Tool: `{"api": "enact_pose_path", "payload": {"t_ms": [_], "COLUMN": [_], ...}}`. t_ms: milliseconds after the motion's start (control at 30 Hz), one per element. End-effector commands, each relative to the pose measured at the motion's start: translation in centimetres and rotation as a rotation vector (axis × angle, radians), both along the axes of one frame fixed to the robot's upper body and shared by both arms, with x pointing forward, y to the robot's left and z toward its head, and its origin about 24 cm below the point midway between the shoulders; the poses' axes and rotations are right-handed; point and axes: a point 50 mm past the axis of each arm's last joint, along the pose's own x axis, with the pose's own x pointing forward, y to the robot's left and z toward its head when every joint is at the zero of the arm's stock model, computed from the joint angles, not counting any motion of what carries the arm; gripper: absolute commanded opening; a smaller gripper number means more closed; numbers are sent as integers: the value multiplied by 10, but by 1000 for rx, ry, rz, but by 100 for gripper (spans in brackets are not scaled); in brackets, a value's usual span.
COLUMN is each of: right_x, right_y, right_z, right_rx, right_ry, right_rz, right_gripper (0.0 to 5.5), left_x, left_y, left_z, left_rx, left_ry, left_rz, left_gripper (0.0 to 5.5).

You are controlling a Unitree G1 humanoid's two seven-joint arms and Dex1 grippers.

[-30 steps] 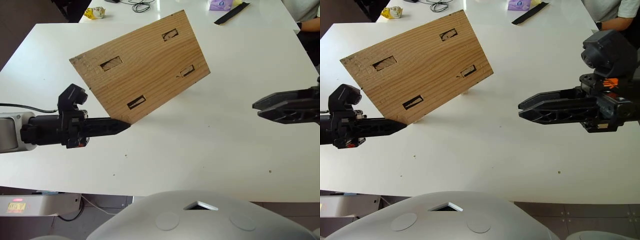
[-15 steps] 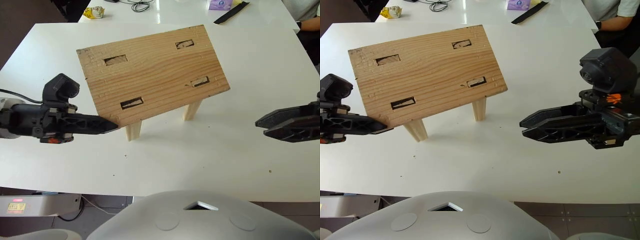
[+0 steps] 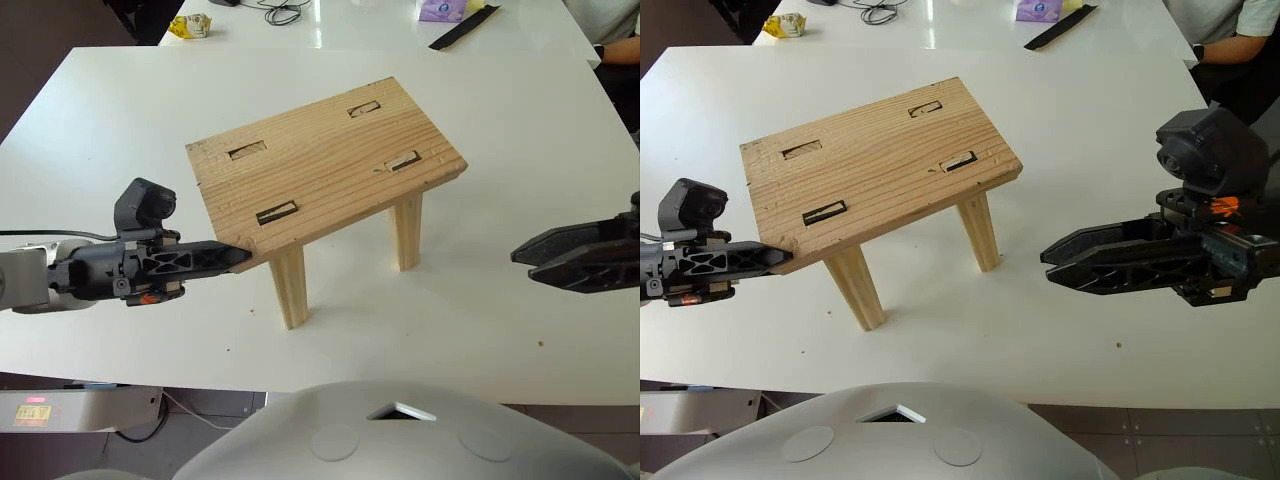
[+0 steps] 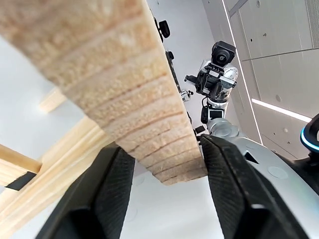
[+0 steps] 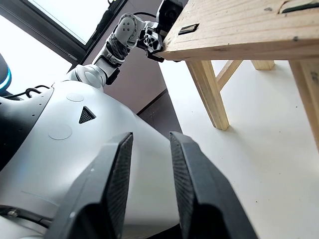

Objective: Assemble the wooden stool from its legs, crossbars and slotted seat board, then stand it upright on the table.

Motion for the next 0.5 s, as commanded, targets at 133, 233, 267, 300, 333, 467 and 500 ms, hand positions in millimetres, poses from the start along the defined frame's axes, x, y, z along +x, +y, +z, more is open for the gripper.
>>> {"api": "enact_pose_path", "payload": {"t_ms": [133,233,267,300,333,467,500], "right_x": [-4,-8,-9,-10,-9,-12,-13], "right_y": [4,8,9,10,12,17,18], "right_z": [-12,-23,-27,-31,-35,-47,-50], "right_rx": [0,16,24,34,44,72,76], "right_ry": [-20,-32,-39,-49,-57,-69,-70], "right_rz": [-24,-47,-59,-80,-98,-158,-178], "right_gripper": [136,136,136,136,136,136,136], "left_x": [6,19,25,30,34,47,49], "left_y": [19,17,16,13,11,7,7], "left_z": [-24,-25,-26,-27,-29,-32,-32], "left_rx": [297,289,286,285,287,271,284], "left_ry": [117,77,64,51,44,35,37], "left_rz": [220,295,328,365,404,520,548], "left_gripper": [264,264,264,264,264,264,264]}}
